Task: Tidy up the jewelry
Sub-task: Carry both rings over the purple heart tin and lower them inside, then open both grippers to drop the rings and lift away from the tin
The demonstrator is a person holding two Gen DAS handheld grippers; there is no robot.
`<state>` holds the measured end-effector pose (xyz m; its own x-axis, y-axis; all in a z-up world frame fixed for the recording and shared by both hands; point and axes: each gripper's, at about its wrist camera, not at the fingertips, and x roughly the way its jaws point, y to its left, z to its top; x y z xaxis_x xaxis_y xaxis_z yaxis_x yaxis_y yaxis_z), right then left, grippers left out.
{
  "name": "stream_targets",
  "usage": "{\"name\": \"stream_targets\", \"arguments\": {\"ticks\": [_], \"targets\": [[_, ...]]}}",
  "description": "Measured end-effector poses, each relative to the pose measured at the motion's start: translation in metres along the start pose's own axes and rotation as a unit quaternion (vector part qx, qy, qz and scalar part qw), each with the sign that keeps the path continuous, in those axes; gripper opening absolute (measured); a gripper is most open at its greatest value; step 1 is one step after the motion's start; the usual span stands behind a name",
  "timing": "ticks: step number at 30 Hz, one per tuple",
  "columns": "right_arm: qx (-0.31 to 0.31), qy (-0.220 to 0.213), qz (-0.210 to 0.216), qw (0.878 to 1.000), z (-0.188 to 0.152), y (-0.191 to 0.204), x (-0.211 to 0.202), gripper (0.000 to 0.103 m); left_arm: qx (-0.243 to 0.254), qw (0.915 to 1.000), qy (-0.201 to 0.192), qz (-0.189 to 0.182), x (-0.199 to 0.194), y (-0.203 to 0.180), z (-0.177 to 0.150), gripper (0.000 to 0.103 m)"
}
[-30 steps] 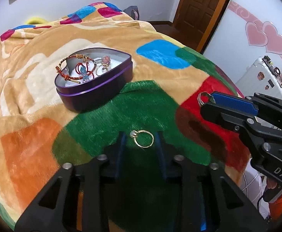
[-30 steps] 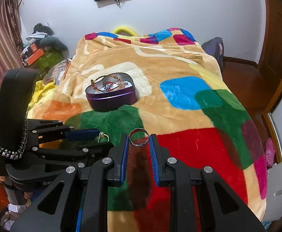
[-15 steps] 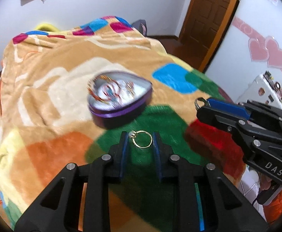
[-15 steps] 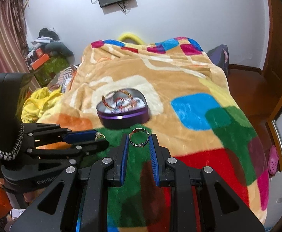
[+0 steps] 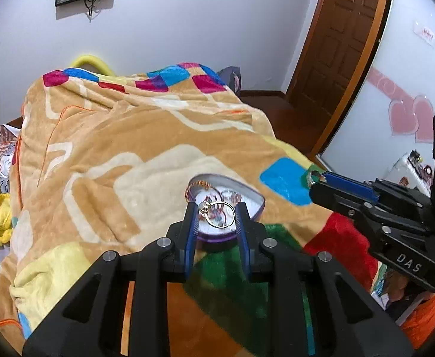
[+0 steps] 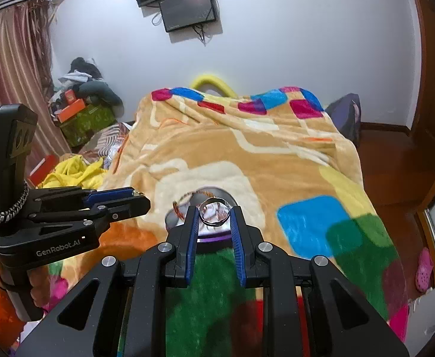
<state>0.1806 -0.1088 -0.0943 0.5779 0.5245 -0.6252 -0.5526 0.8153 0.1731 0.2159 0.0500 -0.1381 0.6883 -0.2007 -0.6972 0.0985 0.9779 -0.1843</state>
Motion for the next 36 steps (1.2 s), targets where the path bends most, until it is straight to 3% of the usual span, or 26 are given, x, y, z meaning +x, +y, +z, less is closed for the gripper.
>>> {"name": "stream_targets", "arguments": {"ticks": [9,23,36], "targets": [[0.001,0.000,0.014,1.000,0.011,0.000,0.021,0.019,-0.002,1.0000,-0.007,0.002,0.011,0.006,0.009,0.024],[0.033,0.056,0.018,0.998,0.002,-0.017,0.067,0.019,0.003,0.9993,0.034,-0.013,0.053,0.011,0.000,0.024],[0.040,0.080,0.028,0.996,0.000,-0.021,0.079,0.020,0.006,0.9983,0.052,-0.027,0.066,0.012,0.000,0.024]]}}
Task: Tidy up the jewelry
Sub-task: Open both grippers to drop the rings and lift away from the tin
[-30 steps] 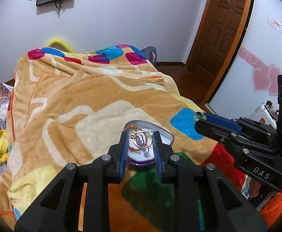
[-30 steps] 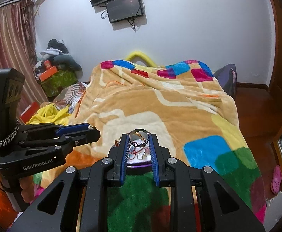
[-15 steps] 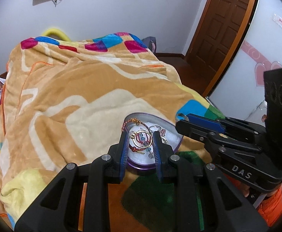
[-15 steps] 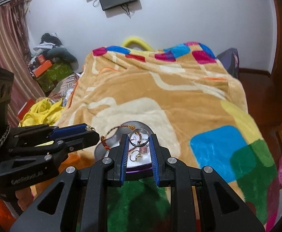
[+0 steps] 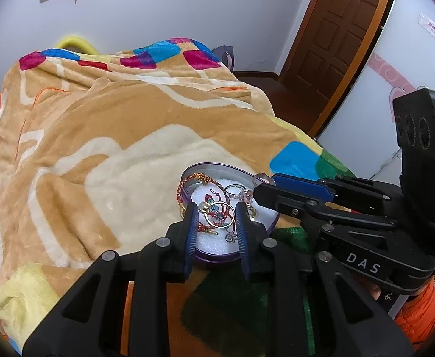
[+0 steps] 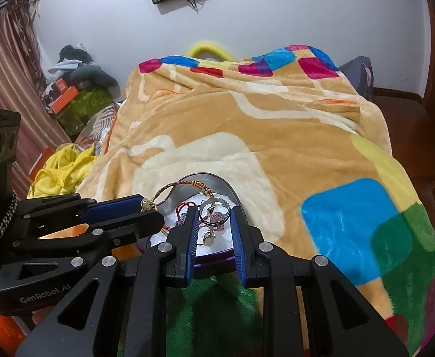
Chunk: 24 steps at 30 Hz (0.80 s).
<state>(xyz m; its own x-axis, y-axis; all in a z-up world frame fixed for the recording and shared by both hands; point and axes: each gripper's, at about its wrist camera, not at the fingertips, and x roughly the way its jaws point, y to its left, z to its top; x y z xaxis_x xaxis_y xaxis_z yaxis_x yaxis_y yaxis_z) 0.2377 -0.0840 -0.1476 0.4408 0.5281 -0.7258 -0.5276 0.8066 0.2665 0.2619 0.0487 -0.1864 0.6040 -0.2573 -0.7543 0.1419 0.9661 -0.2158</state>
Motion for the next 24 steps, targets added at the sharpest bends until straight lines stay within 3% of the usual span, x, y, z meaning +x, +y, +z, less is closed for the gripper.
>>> {"name": "stream_targets", "arguments": {"ticks": [13,24], "targets": [[-0.003,0.004,-0.005,1.000,0.002,0.005,-0.008,0.024,-0.003,0.9999,-0.009,0.002,-0.020,-0.001,0.003,0.029],[-0.019,-0.057,-0.011,0.998,0.009,0.026,-0.067,0.025,0.004,0.9972,-0.073,0.018,-0.089,-0.017,0.008,0.034]]}}
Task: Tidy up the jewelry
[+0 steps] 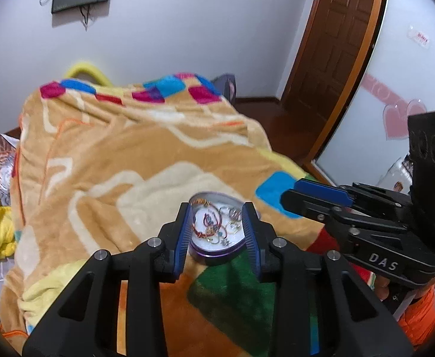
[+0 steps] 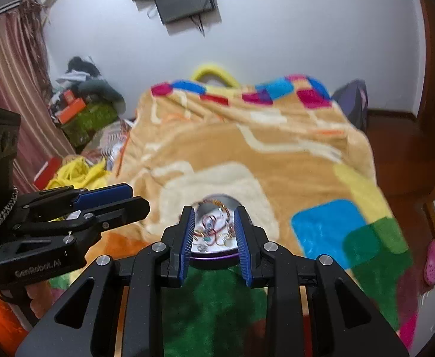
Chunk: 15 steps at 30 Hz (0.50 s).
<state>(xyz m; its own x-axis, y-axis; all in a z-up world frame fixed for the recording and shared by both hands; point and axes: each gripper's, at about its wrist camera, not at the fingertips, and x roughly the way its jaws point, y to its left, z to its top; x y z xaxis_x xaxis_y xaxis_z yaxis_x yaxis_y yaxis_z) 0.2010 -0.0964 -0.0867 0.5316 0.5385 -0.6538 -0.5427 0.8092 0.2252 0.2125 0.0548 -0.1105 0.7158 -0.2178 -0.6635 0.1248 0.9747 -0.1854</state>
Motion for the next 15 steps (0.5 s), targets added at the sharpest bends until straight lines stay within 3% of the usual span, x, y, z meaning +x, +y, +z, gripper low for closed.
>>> {"name": "stream_targets", "arguments": {"ticks": [4,8,13,15], "targets": [[-0.014,-0.049,-0.005,0.999,0.007,0.015,-0.041,0.025,0.014,0.9984,-0.051,0.019,-0.044,-0.015,0.008,0.034],[-0.031,-0.116,-0.015,0.993,0.010,0.034,-0.094,0.025,0.029,0.9929,-0.110,0.035,-0.091,-0.032,0.010,0.042],[-0.052,-0.206,-0.026,0.977,0.006,0.059,-0.157,0.025,0.042,0.9789,-0.191,0.057,-0.152,-0.055,0.003,0.050],[-0.063,-0.238,-0.034,0.969,0.002,0.069,-0.178,0.025,0.042,0.9715,-0.224,0.067,-0.174,-0.062,-0.003,0.058]]}}
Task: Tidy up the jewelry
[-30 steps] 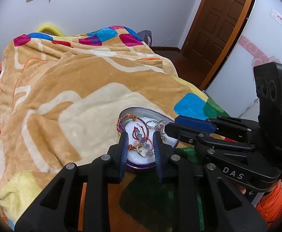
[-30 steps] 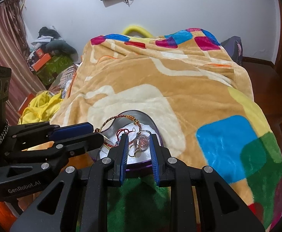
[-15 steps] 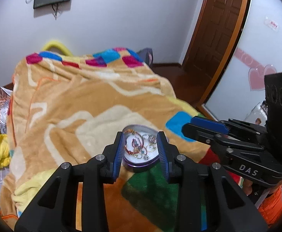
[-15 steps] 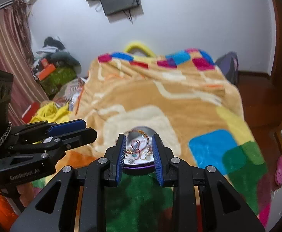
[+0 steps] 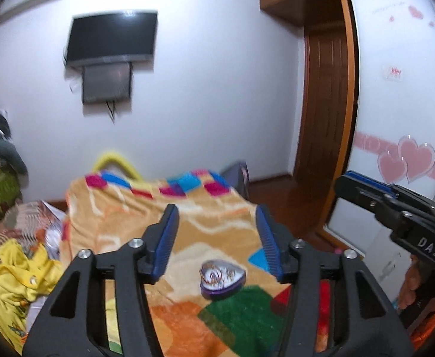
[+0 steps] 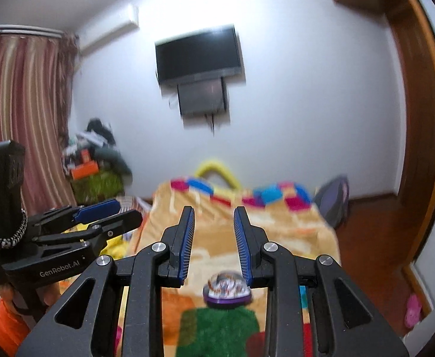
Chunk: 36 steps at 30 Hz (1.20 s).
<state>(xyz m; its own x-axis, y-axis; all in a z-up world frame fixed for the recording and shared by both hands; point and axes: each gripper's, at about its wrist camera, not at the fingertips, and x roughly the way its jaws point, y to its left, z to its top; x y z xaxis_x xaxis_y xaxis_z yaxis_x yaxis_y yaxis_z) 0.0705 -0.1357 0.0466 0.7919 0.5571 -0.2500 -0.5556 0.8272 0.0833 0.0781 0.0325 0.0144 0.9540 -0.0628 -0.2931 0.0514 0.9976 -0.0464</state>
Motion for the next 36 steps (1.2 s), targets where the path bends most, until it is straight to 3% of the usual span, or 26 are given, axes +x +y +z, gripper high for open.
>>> {"name": "stream_targets", "arguments": {"ticks": [5,7,9,11,19,36], "targets": [[-0.025,-0.058,-0.021,0.998,0.009,0.018,-0.035,0.029,0.002,0.9982,-0.057,0.017,-0.043,-0.008,0.006,0.070],[-0.030,-0.075,-0.030,0.996,0.010,0.023,-0.043,0.042,0.005,0.9972,-0.070,0.026,-0.053,-0.011,0.006,0.077],[-0.032,-0.086,-0.041,0.995,0.009,0.028,-0.046,0.050,0.011,0.9958,-0.082,0.038,-0.062,-0.014,0.004,0.093],[-0.032,-0.091,-0.052,0.994,0.007,0.030,-0.044,0.058,0.013,0.9946,-0.091,0.049,-0.068,-0.016,0.002,0.098],[-0.007,-0.092,-0.078,0.993,-0.001,0.028,-0.055,0.087,0.006,0.9947,-0.085,0.058,-0.073,-0.014,-0.006,0.100],[-0.001,-0.067,-0.086,0.994,-0.011,0.023,-0.063,0.087,-0.007,0.9962,-0.067,0.054,-0.068,-0.012,-0.013,0.101]]}}
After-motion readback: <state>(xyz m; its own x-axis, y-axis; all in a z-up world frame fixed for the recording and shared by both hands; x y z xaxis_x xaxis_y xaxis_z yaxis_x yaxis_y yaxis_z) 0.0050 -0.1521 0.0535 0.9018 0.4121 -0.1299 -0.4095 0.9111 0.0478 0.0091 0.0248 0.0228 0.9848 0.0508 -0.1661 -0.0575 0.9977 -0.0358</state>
